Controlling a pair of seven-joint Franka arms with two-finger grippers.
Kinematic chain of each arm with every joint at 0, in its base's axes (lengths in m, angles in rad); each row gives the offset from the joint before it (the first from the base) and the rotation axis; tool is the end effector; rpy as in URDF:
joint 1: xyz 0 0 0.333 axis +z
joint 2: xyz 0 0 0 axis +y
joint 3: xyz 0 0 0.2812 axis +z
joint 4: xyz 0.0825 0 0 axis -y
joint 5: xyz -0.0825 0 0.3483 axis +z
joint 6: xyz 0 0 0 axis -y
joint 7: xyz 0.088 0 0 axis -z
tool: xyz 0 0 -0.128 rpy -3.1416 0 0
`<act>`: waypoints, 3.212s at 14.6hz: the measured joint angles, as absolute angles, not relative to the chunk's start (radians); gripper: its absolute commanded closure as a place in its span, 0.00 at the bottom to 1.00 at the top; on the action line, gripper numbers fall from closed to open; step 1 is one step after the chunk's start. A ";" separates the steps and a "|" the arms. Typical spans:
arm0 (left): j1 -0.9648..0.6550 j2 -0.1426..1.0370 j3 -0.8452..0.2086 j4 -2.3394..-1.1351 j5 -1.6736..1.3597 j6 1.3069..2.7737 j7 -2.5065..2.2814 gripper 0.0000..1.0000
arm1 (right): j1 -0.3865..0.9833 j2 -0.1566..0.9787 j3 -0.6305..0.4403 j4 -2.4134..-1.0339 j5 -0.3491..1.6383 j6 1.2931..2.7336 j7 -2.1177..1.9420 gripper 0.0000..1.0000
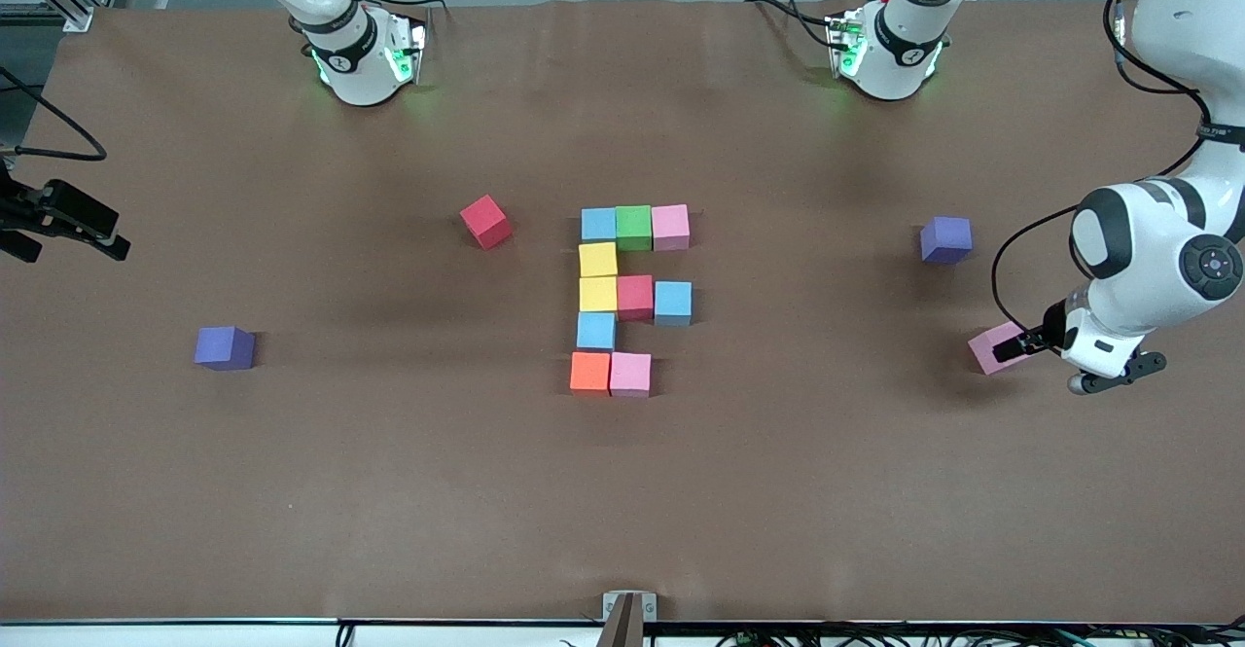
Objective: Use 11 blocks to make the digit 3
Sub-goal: 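Grasp the second pink block with the left gripper, then carry the pink block with the left gripper beside the first pink block, then lower the pink block into place and open the left gripper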
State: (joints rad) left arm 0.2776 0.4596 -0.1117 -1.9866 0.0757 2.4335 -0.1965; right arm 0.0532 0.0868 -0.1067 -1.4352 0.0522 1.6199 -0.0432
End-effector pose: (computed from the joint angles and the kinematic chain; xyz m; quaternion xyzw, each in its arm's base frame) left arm 0.5638 0.0960 0.2063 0.9875 0.1573 -0.0044 0.0002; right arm 0.5501 -0.0204 0.5870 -0.9985 0.0047 -0.0501 0.0191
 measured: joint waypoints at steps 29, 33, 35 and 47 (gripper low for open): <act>-0.267 0.701 -0.164 -1.451 0.066 2.157 -1.738 0.94 | 0.053 0.087 -0.107 -1.437 0.052 1.620 -0.043 0.00; -0.299 0.767 -0.166 -1.366 0.037 2.138 -1.874 0.94 | 0.053 0.087 -0.107 -1.437 0.052 1.620 -0.043 0.00; -0.341 0.794 -0.165 -1.341 0.036 2.138 -1.938 0.94 | 0.053 0.087 -0.107 -1.437 0.052 1.620 -0.043 0.00; -0.470 0.887 -0.152 -1.262 0.036 2.191 -2.132 0.94 | 0.055 0.087 -0.106 -1.437 0.052 1.619 -0.043 0.00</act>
